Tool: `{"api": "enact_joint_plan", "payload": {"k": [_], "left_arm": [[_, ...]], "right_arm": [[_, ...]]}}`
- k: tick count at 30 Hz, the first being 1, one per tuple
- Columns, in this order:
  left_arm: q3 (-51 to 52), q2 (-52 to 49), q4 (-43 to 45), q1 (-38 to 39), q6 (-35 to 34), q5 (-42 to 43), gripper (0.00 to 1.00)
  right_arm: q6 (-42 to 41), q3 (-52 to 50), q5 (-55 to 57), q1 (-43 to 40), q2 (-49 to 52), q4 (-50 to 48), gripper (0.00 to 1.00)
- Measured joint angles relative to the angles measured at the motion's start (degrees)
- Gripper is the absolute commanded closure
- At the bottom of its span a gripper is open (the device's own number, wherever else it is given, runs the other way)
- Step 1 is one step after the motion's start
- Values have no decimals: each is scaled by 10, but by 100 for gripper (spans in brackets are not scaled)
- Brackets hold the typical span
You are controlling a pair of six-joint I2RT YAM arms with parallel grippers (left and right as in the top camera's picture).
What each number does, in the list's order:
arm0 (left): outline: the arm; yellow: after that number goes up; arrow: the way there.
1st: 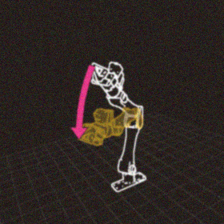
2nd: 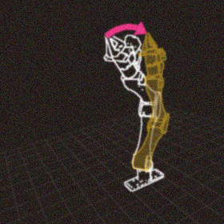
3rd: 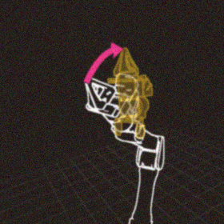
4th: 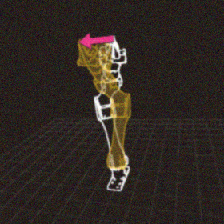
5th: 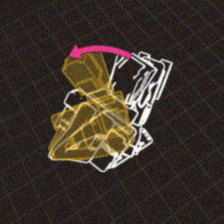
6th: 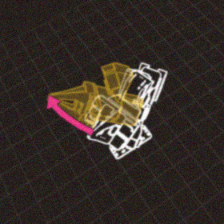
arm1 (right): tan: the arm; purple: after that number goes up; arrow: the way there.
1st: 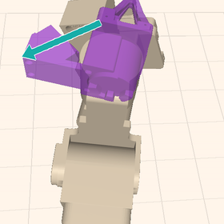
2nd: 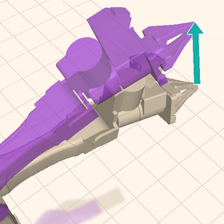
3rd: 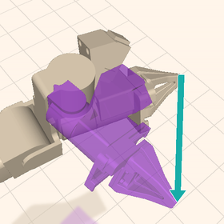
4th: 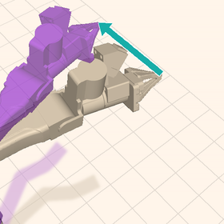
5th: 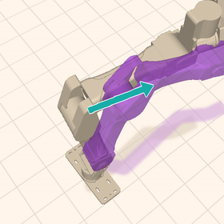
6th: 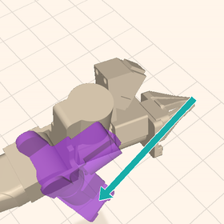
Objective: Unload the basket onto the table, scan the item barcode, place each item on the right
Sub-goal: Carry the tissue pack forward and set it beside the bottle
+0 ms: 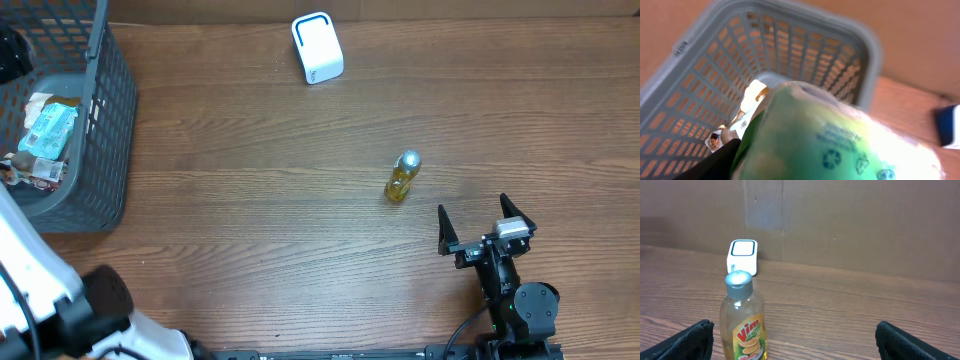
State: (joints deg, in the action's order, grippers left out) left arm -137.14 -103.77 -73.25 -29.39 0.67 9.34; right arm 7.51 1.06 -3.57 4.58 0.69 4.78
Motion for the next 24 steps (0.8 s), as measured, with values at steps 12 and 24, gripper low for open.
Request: {"api": "enact_joint_plan", "payload": {"k": [12, 24], "left_arm": [[1, 76, -238, 177, -38, 16, 74], [175, 42, -154, 456, -157, -43, 75]], "right_arm": [[0, 0, 0, 0, 0, 0, 0], [0, 0, 0, 0, 0, 0, 0]]}}
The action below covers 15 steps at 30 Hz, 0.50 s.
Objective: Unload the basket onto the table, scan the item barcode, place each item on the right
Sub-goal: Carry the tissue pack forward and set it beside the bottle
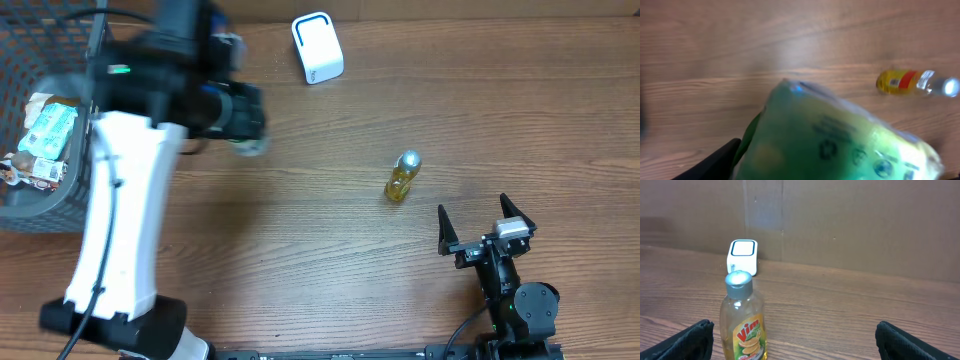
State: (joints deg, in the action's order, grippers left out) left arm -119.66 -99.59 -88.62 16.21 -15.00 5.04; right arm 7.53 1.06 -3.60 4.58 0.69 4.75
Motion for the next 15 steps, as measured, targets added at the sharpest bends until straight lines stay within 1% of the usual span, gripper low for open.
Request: {"api": "enact_joint_plan", "payload": {"k": [3, 6, 10, 12, 15], "left_arm": [[75, -6, 61, 53, -46, -15, 75], [169, -10, 151, 112, -99, -32, 74], [267, -15, 254, 171, -143, -44, 74], [308, -19, 291, 196, -161, -51, 74], [349, -32, 323, 225, -184, -64, 73]], "right_arm": [[0, 0, 0, 0, 0, 0, 0], [0, 0, 0, 0, 0, 0, 0], [0, 0, 0, 0, 0, 0, 0], [0, 0, 0, 0, 0, 0, 0], [0, 0, 0, 0, 0, 0, 0]]}}
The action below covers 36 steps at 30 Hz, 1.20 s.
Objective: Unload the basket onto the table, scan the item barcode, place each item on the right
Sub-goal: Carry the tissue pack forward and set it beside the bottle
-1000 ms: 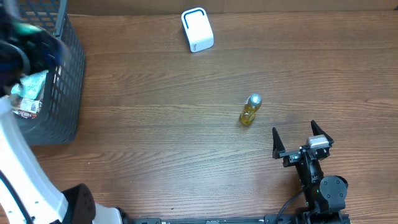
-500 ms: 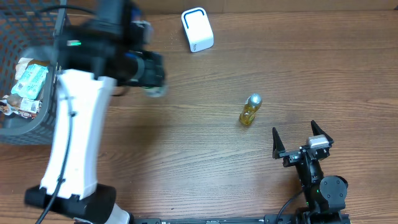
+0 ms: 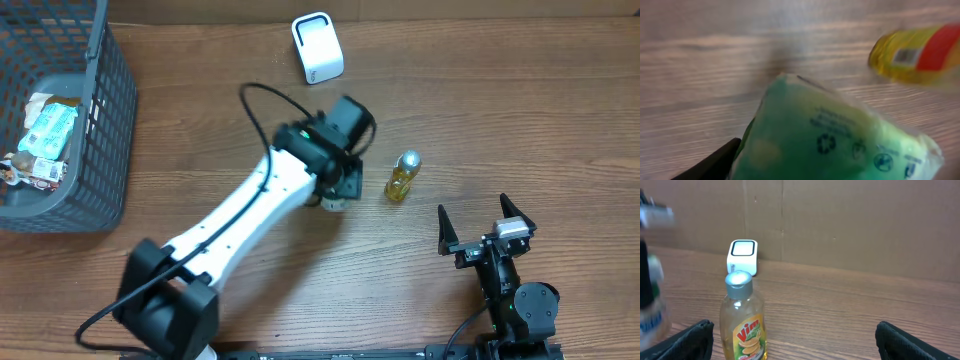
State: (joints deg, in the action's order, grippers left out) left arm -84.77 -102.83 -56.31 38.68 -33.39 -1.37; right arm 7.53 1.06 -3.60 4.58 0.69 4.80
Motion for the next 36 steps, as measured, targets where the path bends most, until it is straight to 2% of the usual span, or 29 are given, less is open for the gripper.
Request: {"api": "enact_joint_plan", "payload": {"k": [5, 10, 14, 17, 20, 28, 32, 36], "left_arm": [[19, -36, 24, 15, -19, -13, 67], [20, -68, 37, 21, -29, -19, 56], [20, -74, 39, 22, -32, -19, 21], [20, -74, 39, 22, -38, -17, 6], [20, -74, 40, 22, -37, -7, 0], [4, -74, 9, 19, -6, 21, 0], [-86, -74, -70, 4, 26, 21, 0], [-239, -73, -177, -32, 57, 0, 0]], "right_arm": [[0, 0, 0, 0, 0, 0, 0], [0, 0, 0, 0, 0, 0, 0], [0, 0, 0, 0, 0, 0, 0], [0, 0, 0, 0, 0, 0, 0], [0, 0, 0, 0, 0, 0, 0], [0, 0, 0, 0, 0, 0, 0], [0, 0, 0, 0, 0, 0, 0], [0, 0, 0, 0, 0, 0, 0]]}}
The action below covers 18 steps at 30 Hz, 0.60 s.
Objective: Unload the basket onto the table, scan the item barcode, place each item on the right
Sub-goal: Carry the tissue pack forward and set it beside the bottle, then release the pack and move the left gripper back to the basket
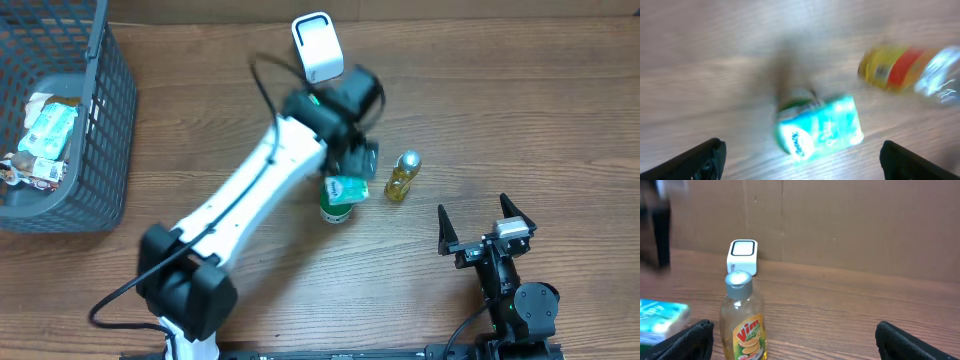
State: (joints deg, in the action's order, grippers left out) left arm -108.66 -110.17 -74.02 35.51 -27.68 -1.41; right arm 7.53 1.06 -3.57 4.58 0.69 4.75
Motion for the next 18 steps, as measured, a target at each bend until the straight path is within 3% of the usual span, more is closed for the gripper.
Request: {"api": "enact_joint_plan", "payload": {"k": [9, 18], "left_arm": [[-226, 5, -194, -117, 57, -112, 0], [-264, 5, -223, -254, 123, -248, 1]], "right_arm": [[0, 0, 0, 0, 0, 0, 0], [0, 0, 0, 0, 0, 0, 0]]}}
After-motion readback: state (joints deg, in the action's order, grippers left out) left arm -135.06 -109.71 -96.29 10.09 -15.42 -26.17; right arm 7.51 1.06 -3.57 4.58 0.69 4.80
